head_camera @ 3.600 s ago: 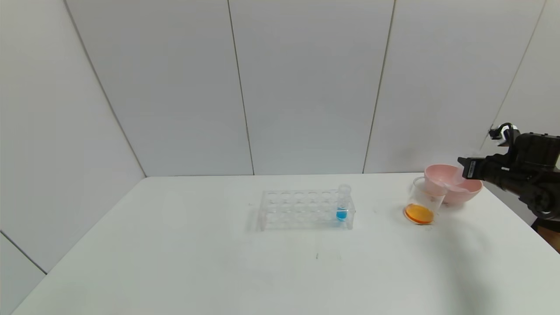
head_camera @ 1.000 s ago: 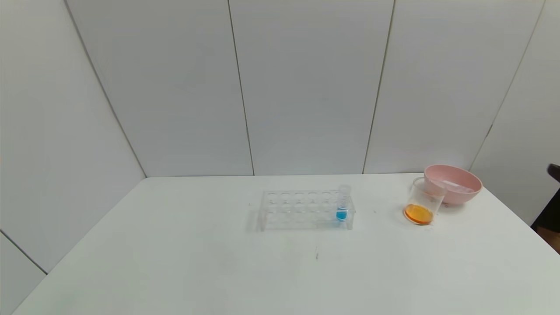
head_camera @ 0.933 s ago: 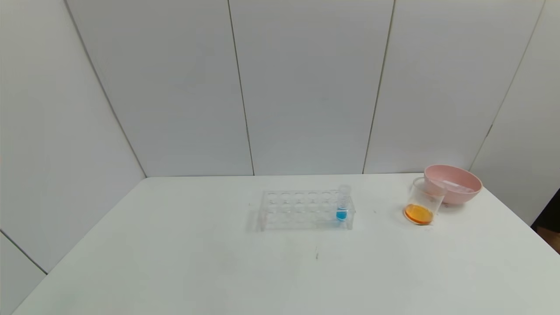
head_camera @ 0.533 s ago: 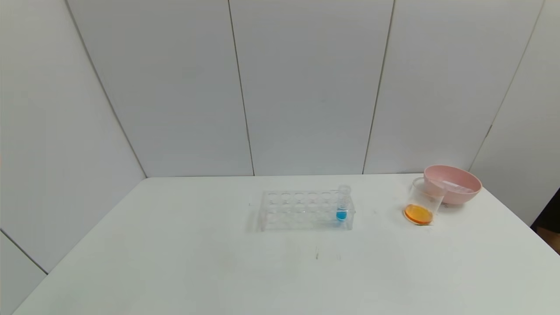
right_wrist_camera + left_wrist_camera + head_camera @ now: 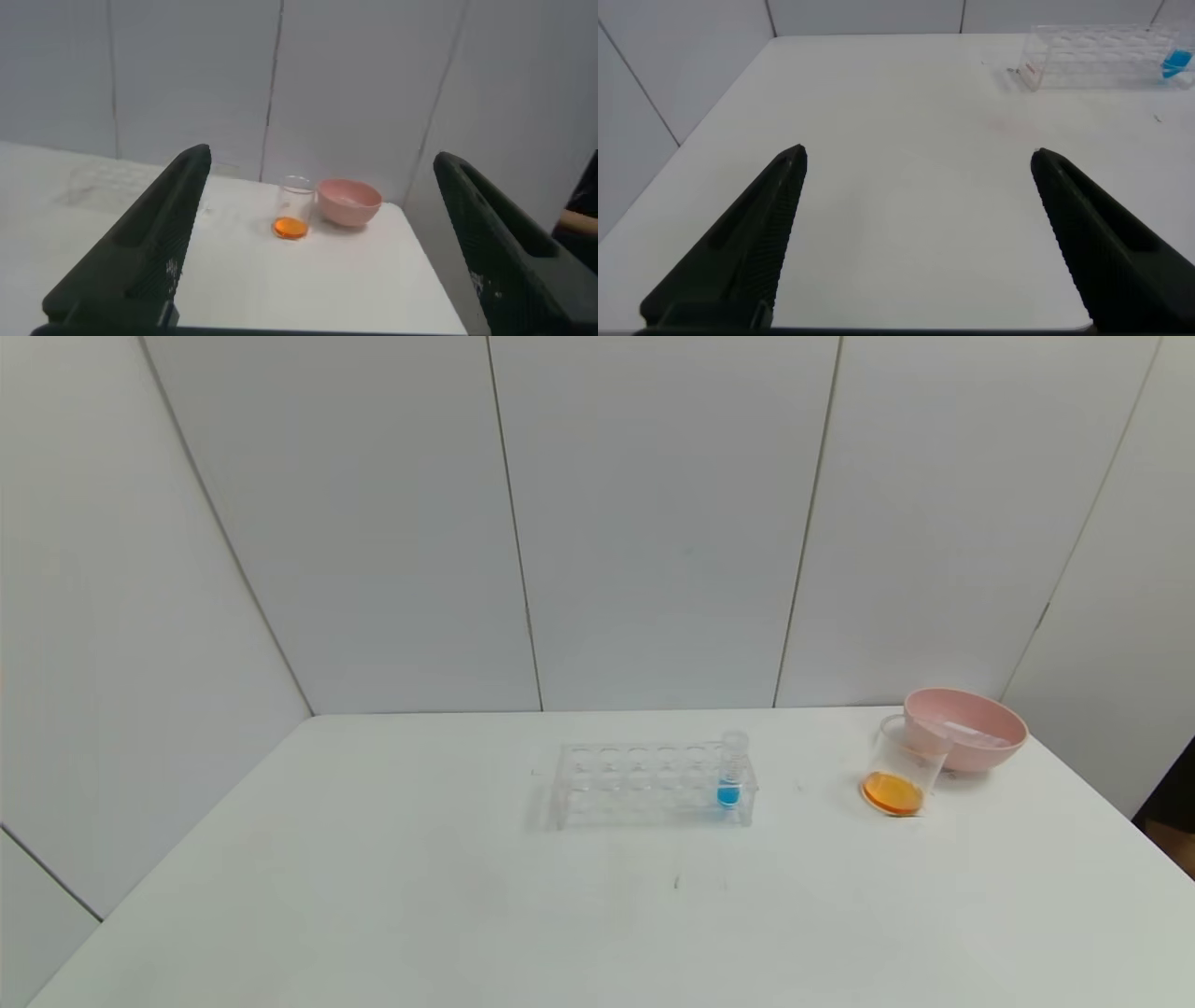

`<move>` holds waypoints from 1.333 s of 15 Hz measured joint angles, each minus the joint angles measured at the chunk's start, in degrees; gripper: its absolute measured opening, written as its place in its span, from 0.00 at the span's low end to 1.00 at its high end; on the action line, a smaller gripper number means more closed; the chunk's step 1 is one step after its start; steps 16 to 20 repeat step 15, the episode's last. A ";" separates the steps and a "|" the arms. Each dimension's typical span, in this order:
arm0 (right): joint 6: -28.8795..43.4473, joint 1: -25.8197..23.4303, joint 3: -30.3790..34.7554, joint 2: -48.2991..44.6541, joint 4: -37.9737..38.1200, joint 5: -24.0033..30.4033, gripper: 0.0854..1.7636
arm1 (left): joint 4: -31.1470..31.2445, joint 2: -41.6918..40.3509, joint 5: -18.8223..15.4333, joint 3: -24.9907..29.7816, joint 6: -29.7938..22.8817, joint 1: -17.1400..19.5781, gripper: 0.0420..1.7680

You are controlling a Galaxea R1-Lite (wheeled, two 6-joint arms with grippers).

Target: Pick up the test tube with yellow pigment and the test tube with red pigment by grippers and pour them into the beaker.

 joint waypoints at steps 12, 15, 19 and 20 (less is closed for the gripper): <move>3.93 0.04 26.12 -1.68 -3.23 -3.84 0.96 | 0.00 0.00 0.00 0.00 -0.02 0.00 0.97; 4.13 0.04 26.17 -1.68 -3.23 -3.86 0.96 | 0.00 0.00 0.00 0.00 -0.02 0.00 0.97; 4.13 0.04 26.17 -1.68 -3.23 -3.86 0.96 | 0.00 0.00 0.00 0.00 -0.02 0.00 0.97; 4.13 0.04 26.17 -1.68 -3.23 -3.86 0.96 | 0.00 0.00 0.00 0.00 -0.02 0.00 0.97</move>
